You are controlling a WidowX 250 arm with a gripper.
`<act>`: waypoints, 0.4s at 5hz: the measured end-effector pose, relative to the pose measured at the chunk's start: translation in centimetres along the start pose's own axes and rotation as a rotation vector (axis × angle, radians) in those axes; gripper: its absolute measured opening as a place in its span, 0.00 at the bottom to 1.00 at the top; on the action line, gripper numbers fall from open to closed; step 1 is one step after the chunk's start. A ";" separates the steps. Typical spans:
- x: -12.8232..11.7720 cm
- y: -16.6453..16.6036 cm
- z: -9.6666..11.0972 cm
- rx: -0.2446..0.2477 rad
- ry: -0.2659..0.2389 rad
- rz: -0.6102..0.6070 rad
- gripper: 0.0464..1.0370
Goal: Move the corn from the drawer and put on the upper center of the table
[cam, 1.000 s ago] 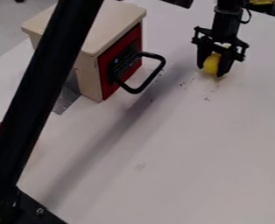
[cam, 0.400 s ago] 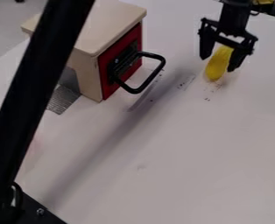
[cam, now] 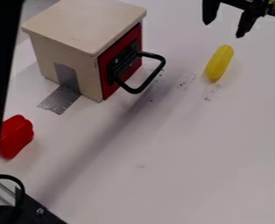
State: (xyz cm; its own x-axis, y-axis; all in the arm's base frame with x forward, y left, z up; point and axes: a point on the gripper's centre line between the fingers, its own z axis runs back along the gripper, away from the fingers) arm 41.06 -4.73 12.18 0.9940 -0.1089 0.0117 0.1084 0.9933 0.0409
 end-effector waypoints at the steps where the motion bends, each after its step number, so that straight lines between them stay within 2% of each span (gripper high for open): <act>1: -1.3 0.2 0.4 0.012 0.009 0.024 0.96; 2: -2.7 0.4 -0.1 0.023 0.031 0.054 0.96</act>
